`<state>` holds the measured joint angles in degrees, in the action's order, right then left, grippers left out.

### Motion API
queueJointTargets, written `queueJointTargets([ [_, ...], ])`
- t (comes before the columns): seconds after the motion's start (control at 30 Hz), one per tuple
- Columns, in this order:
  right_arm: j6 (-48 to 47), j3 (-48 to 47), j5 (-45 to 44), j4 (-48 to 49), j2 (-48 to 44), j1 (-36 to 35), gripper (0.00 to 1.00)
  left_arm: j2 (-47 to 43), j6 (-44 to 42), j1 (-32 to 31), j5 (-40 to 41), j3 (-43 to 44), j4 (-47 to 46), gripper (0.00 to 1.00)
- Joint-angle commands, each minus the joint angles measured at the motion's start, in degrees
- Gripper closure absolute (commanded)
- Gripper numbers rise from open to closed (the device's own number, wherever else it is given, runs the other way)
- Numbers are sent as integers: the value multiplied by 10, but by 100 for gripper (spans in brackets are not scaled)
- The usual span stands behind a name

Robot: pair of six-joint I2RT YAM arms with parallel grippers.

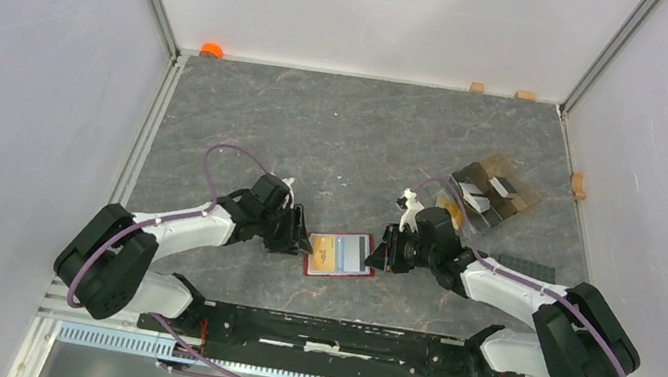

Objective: Put the credit cards into the card holder
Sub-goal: Turn over the card slot in the card holder.

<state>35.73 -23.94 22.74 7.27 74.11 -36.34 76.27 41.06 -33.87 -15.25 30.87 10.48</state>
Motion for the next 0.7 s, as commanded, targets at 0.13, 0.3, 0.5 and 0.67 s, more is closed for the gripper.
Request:
queueJointTargets([
  [0.13, -1, 3, -12, 29, 19, -2, 71, 9, -4, 0, -12, -16, -27, 52],
  [0.3, 0, 4, -6, 39, 28, -2, 73, 15, -2, 0, -15, -17, -33, 54],
  [0.5, 5, 2, 0, 55, 30, -3, 78, 20, 2, 0, -21, -22, -43, 56],
  [0.67, 6, -2, 3, 59, 23, -8, 80, 23, 8, 0, -29, -29, -56, 59],
])
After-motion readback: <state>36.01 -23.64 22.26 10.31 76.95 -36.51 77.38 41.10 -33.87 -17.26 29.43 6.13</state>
